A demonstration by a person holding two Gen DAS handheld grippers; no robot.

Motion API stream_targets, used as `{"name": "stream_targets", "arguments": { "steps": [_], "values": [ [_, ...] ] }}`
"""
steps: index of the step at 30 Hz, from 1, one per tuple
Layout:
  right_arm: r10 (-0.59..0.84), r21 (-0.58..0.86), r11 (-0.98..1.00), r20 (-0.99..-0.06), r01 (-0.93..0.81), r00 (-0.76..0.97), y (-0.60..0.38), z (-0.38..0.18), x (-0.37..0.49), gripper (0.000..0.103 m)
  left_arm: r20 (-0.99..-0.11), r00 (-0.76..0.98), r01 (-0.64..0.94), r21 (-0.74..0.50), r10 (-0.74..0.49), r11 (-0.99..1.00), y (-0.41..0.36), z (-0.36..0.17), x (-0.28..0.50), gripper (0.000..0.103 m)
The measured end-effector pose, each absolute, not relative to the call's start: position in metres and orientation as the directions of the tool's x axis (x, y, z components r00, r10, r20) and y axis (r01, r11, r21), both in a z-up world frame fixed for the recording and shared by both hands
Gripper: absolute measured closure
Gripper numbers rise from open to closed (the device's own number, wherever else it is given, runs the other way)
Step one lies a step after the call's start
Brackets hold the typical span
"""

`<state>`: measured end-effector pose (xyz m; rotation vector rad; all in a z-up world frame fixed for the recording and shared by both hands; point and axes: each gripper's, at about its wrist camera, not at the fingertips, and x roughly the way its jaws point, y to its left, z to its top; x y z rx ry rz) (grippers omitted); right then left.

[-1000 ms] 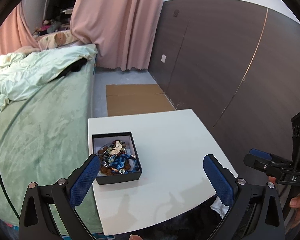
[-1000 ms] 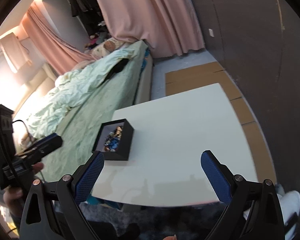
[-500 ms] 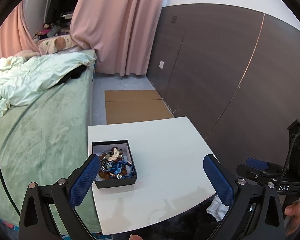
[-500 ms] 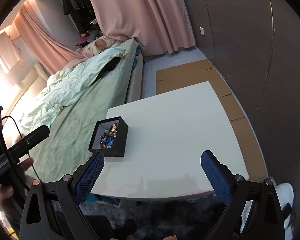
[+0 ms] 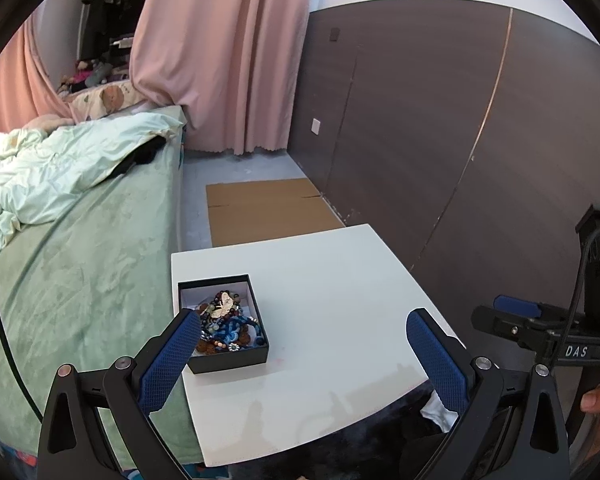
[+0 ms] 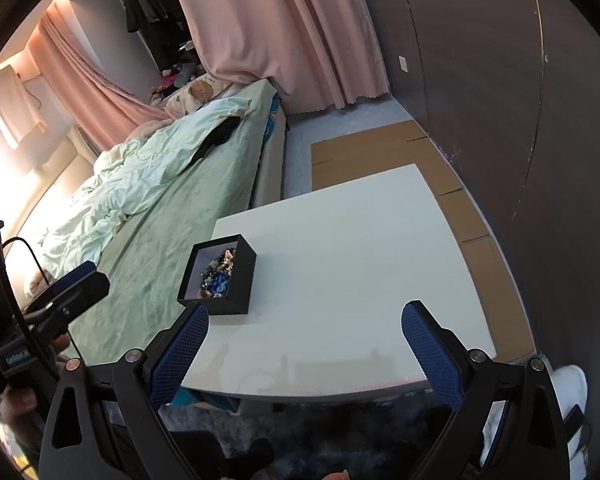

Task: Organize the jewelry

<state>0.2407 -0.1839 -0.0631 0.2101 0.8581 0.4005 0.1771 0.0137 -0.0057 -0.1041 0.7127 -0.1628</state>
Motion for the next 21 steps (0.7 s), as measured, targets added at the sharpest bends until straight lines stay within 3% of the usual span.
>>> {"name": "stream_targets", "arguments": {
  "steps": [21],
  "values": [
    [0.391, 0.294, 0.920, -0.700, -0.258, 0.598, -0.172, -0.064, 0.239, 0.005, -0.630, 0.756, 0.117, -0.136, -0.177, 0.984, 0.009, -0.002, 0.171, 0.000]
  ]
}}
